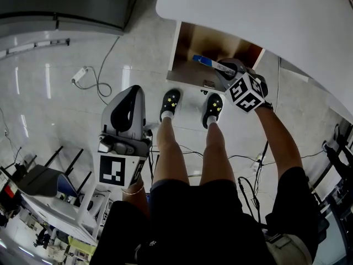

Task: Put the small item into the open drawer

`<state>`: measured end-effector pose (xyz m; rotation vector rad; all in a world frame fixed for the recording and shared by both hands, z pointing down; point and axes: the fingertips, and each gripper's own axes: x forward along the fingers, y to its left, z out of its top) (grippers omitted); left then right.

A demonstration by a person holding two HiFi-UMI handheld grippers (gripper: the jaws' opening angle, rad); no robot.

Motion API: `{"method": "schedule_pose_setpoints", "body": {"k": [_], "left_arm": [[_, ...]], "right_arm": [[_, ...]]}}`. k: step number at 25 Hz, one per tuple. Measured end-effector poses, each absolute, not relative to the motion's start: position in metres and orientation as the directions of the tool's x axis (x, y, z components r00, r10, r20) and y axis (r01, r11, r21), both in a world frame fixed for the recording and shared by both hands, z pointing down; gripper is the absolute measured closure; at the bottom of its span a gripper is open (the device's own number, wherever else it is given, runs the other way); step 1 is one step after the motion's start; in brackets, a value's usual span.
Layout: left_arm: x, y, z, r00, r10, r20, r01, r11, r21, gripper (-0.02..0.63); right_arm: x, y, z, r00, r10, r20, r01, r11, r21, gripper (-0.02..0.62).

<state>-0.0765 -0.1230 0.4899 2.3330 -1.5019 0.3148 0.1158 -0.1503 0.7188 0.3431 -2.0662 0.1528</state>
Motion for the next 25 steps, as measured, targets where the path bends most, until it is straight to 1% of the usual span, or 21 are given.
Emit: {"method": "schedule_pose_setpoints", "body": {"k": [6, 13, 16, 20, 22, 25], "left_arm": [[-0.075, -0.132, 0.496, 0.424, -0.835, 0.352, -0.906, -0.387, 0.174, 0.618], [-0.072, -0.136, 0.492, 0.437, -0.848, 0.299, -0.897, -0.385, 0.219, 0.617], [-0.074, -0.130, 0.501, 0.435, -0.834, 0.340, -0.900, -0.386, 0.204, 0.618], [-0.078, -0.128, 0.503, 0.426, -0.840, 0.335, -0.902, -0.368, 0.225, 0.618], [-0.080, -0.127, 0.506, 0.417, -0.836, 0.356, -0.908, -0.364, 0.210, 0.618], [-0.078, -0.127, 0.500, 0.429, -0.842, 0.327, -0.901, -0.371, 0.225, 0.618]], "right_arm": [[0.110, -0.149, 0.738, -0.449, -0.155, 0.880, -0.280, 0.960, 0.027, 0.499], [0.105, -0.148, 0.756, -0.427, -0.127, 0.895, -0.236, 0.971, 0.025, 0.499], [0.104, -0.147, 0.763, -0.414, -0.115, 0.903, -0.213, 0.977, 0.027, 0.499], [0.102, -0.146, 0.771, -0.390, -0.097, 0.916, -0.170, 0.985, 0.032, 0.499], [0.101, -0.147, 0.773, -0.381, -0.092, 0.920, -0.155, 0.987, 0.035, 0.499], [0.098, -0.146, 0.776, -0.374, -0.078, 0.924, -0.144, 0.989, 0.025, 0.497]]}}
